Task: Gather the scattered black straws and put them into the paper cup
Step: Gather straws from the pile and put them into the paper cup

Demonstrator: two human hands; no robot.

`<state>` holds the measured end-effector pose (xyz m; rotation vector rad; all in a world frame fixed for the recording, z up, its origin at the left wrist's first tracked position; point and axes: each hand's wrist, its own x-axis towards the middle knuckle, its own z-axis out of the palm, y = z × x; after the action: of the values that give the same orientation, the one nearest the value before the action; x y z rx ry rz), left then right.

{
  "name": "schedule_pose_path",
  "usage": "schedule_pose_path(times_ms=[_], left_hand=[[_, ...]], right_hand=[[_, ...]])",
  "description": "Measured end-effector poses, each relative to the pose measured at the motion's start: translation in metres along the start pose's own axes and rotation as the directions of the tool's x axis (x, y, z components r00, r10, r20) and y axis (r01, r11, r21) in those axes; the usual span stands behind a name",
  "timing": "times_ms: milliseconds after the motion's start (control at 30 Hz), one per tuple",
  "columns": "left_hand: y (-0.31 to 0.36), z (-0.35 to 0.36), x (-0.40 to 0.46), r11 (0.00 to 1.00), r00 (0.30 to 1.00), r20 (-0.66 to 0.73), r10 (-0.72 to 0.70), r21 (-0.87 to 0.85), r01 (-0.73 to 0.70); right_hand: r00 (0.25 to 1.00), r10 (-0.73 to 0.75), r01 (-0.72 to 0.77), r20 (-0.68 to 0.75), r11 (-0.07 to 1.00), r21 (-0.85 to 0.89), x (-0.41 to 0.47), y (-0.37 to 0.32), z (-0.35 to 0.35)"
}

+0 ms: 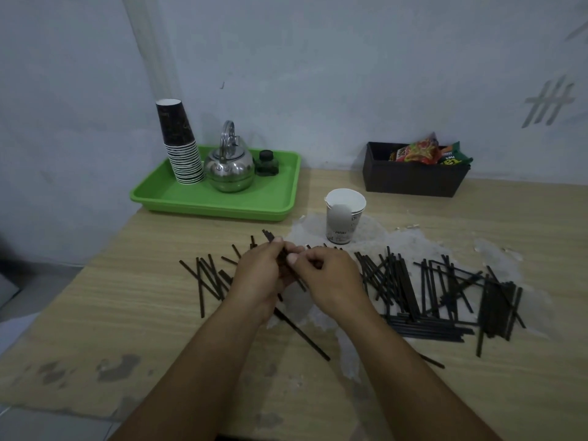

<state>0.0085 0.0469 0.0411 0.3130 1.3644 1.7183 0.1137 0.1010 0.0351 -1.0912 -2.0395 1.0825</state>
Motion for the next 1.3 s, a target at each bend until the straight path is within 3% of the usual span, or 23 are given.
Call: schedule_pose_path(times_ms=[133, 333, 667, 800, 1033, 1200, 1300], left_hand=[[0.007, -0.007, 0.007, 0.994, 0.992, -0.126, -0.022, -0.112, 0.008], [0.008, -0.013, 0.015, 0.996, 0.972, -0.233, -0.024, -0.091, 0.003], [0.006, -0.011, 0.015, 0.992, 0.980, -0.181, -0.081, -0.112, 0.061], [0.004, -0.008, 0.016, 0.994, 0.980, -0.186, -0.075, -0.096, 0.058], [-0.001, -0.003, 0.020, 0.998, 0.989, -0.140, -0.043, -0.055, 0.036], [-0.003, 0.007, 0.015, 0.999, 0.998, 0.042, -0.047, 0.007, 0.047], [-0.002, 0.006, 0.014, 0.999, 0.999, 0.022, -0.028, 0.028, 0.028]], right_hand=[[0.996, -0.020, -0.003, -0.086, 0.966, -0.258, 0.006, 0.010, -0.005], [0.991, -0.131, 0.104, -0.002, 0.795, -0.598, 0.005, 0.019, 0.003], [0.990, -0.137, 0.105, 0.025, 0.615, -0.782, 0.005, 0.019, 0.012], [0.996, -0.089, 0.068, 0.016, 0.627, -0.776, 0.006, 0.019, 0.014], [0.995, -0.080, 0.043, -0.056, 0.872, -0.488, 0.006, 0.006, 0.004], [0.997, -0.073, 0.068, 0.003, 0.902, -0.426, 0.002, -0.006, 0.005], [0.996, -0.094, 0.089, 0.001, 0.936, -0.340, 0.001, -0.009, 0.006]])
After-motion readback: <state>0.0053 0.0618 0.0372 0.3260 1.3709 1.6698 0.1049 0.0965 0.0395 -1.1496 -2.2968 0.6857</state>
